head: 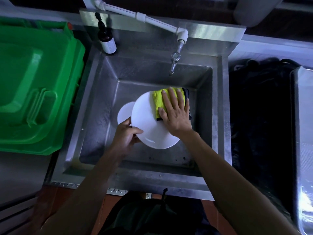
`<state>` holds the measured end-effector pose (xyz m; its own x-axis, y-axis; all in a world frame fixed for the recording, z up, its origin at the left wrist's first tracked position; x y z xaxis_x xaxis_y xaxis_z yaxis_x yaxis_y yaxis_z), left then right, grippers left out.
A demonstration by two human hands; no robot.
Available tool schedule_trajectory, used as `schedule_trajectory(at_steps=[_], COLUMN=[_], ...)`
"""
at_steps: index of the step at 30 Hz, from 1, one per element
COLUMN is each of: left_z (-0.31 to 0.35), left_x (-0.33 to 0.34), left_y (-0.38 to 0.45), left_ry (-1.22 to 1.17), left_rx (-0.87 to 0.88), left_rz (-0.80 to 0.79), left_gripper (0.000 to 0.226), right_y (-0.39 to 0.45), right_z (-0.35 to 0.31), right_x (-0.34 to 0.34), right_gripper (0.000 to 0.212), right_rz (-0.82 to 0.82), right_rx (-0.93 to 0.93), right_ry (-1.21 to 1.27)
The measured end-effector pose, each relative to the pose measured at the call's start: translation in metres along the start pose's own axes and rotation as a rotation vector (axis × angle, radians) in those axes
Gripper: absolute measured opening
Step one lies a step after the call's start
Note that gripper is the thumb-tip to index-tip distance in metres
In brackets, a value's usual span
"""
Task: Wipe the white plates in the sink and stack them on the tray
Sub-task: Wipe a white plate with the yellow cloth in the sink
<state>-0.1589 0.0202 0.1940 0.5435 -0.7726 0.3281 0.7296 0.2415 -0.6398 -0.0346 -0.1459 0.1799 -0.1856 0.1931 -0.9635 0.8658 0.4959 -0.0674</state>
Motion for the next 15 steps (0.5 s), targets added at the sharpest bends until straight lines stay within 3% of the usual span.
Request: schedule_trajectory(at_steps=[15], left_z=[0.001], left_x=[0.003], left_y=[0.010], left_ry=[-0.120], left_rx=[0.061], left_rz=[0.146], left_gripper=[0.053], right_y=[-0.052], right_z=[-0.011], right_x=[0.020], right_gripper=[0.073], right_rz=[-0.117], right_rx=[0.116], right_ry=[0.084])
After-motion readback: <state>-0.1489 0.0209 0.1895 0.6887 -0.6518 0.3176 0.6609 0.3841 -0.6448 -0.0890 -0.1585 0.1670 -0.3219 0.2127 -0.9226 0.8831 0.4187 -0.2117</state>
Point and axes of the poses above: each hand's wrist, its own y-axis towards the middle knuckle, its own x-axis out of the palm, z = x × y, the point moved 4 cm from there along y, towards the middle knuckle, and after that the axes turned 9 degrees about -y, right-handed, at the moved point
